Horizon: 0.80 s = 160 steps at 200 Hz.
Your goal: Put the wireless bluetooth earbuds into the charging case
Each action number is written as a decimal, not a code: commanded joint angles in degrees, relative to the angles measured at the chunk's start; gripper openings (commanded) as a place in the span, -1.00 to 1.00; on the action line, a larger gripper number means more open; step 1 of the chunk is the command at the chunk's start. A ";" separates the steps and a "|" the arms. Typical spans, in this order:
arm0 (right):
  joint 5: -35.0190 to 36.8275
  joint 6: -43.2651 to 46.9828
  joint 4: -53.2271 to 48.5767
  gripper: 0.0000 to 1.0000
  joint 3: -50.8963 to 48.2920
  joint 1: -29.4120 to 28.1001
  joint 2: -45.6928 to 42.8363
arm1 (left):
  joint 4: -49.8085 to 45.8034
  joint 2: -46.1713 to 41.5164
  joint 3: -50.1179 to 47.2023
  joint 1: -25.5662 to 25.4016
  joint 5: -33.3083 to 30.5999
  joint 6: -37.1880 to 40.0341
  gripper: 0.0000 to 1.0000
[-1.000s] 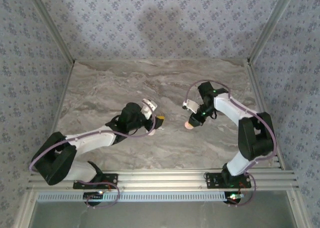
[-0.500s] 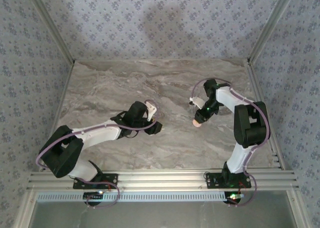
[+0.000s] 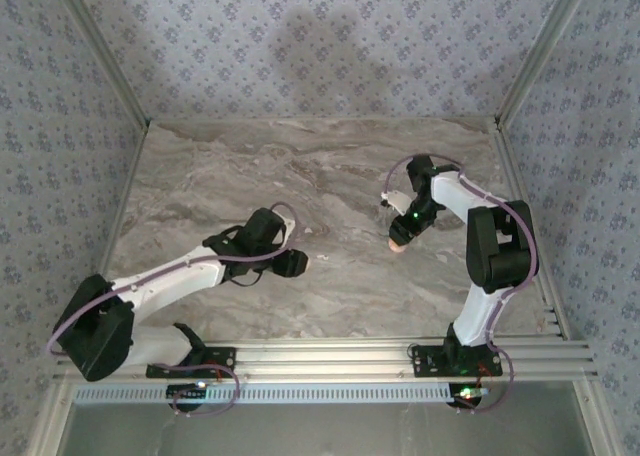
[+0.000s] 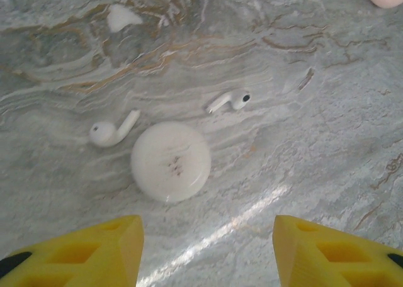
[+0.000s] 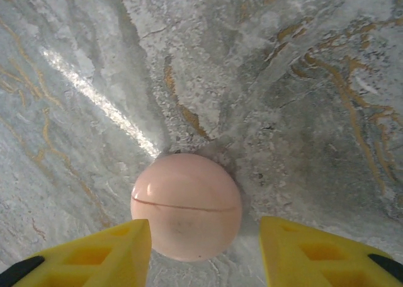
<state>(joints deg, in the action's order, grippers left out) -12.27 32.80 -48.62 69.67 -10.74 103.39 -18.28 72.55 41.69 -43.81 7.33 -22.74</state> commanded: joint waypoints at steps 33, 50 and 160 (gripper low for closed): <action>1.02 -4.76 4.63 0.08 -0.85 -2.22 -8.53 | -7.64 -2.21 -2.00 0.39 -3.37 -4.28 0.12; -0.55 -6.43 7.25 0.08 -4.17 -4.21 -12.93 | -7.63 -1.27 -2.44 0.39 -3.63 -4.77 0.12; 6.08 -12.36 8.54 0.17 -4.74 -17.43 -24.43 | -6.50 12.77 5.04 -0.09 -3.46 -1.78 0.09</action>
<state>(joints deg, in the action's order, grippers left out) -8.58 22.65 -40.03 64.31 -26.59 80.07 -24.29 83.18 42.78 -43.83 4.60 -25.78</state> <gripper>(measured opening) 0.579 0.546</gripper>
